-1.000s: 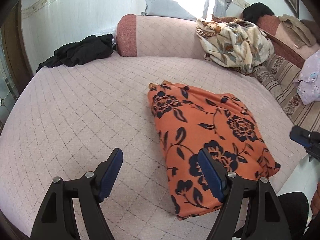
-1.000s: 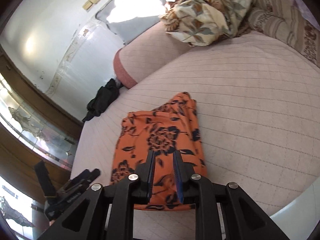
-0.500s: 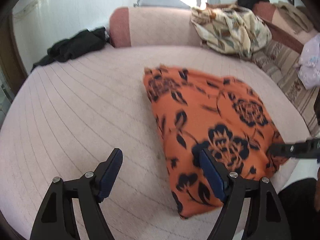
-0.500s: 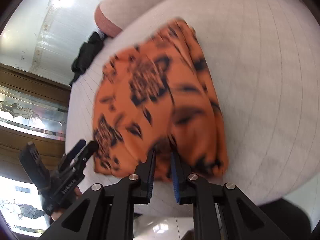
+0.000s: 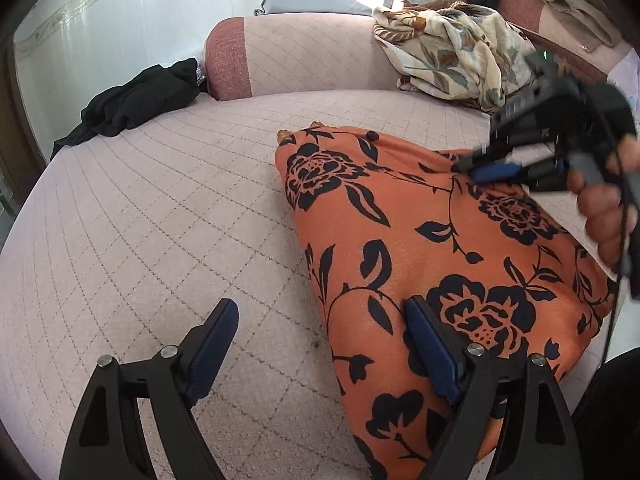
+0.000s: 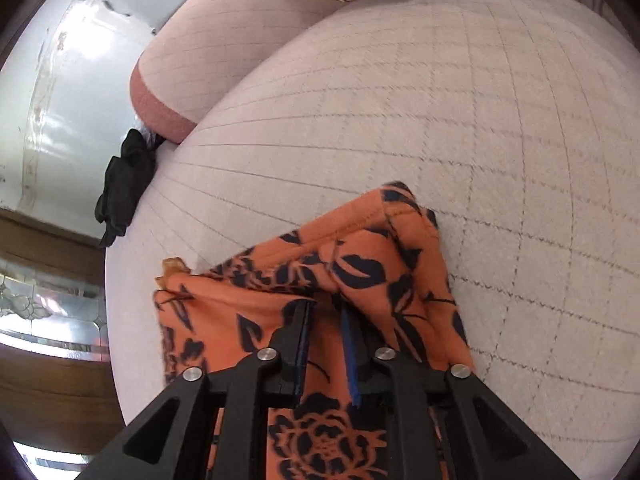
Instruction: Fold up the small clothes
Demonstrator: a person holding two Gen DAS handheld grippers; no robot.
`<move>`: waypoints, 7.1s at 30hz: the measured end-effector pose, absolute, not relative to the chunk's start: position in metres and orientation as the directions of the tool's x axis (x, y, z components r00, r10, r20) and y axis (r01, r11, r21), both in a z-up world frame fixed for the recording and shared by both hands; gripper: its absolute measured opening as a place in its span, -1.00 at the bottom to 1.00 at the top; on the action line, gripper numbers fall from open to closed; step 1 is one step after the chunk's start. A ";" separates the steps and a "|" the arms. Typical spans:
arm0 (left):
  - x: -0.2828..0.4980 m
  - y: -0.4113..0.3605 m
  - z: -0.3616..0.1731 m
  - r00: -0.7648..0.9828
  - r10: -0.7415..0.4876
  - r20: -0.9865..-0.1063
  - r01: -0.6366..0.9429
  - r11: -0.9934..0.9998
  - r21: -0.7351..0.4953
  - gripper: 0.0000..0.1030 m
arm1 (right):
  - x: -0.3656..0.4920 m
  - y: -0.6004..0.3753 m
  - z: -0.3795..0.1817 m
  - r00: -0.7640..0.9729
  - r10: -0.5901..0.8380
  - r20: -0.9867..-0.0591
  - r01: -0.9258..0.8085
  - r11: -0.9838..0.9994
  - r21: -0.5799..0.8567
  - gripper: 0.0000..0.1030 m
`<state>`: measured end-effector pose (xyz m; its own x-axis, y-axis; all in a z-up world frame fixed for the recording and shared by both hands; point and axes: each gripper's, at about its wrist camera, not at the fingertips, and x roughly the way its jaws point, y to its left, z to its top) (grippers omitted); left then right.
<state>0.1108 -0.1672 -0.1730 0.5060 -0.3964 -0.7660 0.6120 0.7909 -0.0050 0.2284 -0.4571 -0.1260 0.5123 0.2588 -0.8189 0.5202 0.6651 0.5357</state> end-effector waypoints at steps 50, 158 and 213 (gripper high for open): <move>0.014 -0.154 -0.101 0.637 -0.426 -0.642 0.620 0.779 0.098 1.00 | -0.052 -0.432 -0.026 0.696 0.114 -0.709 0.395 0.763 0.511 0.60; 0.040 -0.137 -0.032 0.677 -0.362 -0.641 0.588 0.789 0.176 1.00 | -0.012 -0.410 0.021 0.801 0.110 -0.589 0.255 0.827 0.501 0.60; 0.088 -0.187 -0.098 0.596 -0.269 -0.757 0.570 0.806 0.162 1.00 | 0.056 -0.483 -0.093 0.769 0.273 -0.578 0.316 0.624 0.715 0.60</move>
<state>0.0877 -0.1865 -0.0984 0.5958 -0.2693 -0.7566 0.5699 0.8056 0.1620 0.0562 -0.4829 -0.0931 0.7689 0.2729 -0.5783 0.3159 0.6242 0.7146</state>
